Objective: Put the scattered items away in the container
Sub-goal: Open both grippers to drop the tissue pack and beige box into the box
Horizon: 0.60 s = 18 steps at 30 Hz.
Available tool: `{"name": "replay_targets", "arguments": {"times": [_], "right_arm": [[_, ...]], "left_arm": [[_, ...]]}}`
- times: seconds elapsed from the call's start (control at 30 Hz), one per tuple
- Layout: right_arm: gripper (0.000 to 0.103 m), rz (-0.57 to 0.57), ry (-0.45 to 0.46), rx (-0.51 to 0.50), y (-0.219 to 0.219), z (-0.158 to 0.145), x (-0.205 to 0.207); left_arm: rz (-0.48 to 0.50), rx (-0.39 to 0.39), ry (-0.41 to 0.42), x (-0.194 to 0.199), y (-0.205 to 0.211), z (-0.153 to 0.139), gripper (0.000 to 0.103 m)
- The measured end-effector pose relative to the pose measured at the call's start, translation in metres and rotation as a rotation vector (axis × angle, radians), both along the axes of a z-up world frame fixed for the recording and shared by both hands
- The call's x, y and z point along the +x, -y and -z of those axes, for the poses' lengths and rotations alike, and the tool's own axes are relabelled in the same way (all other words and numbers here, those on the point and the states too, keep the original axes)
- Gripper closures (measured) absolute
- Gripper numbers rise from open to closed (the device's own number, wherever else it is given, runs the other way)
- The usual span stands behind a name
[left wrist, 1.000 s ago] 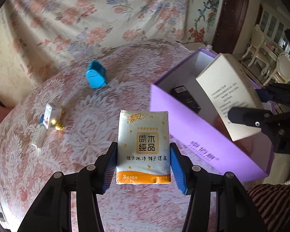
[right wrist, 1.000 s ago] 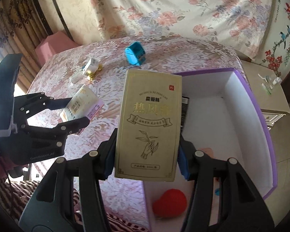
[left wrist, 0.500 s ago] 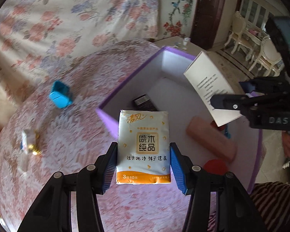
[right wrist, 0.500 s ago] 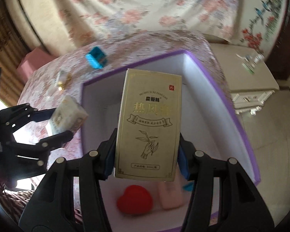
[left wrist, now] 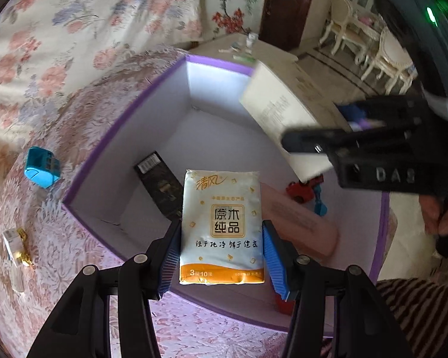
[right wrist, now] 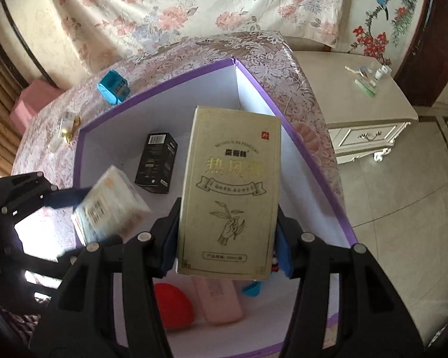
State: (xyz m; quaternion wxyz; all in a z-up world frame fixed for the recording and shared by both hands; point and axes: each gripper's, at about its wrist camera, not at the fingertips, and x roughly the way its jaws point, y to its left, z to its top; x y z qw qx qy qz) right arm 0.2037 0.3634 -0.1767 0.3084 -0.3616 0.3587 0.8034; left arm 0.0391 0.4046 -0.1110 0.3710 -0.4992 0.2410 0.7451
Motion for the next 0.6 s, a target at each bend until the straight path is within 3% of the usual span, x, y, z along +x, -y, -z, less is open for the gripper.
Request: {"name": "replay_targets", "arguments": {"times": [0.23, 0.6], "right_arm": [[0.047, -0.037, 0.012, 0.008, -0.013, 0.004, -0.012], [0.046, -0.074, 0.045, 0.000, -0.025, 0.016, -0.030]], "left_arm": [[0.030, -0.055, 0.000, 0.009, -0.009, 0.011, 0.050], [0.011, -0.079, 0.011, 0.006, -0.008, 0.017, 0.050]]}}
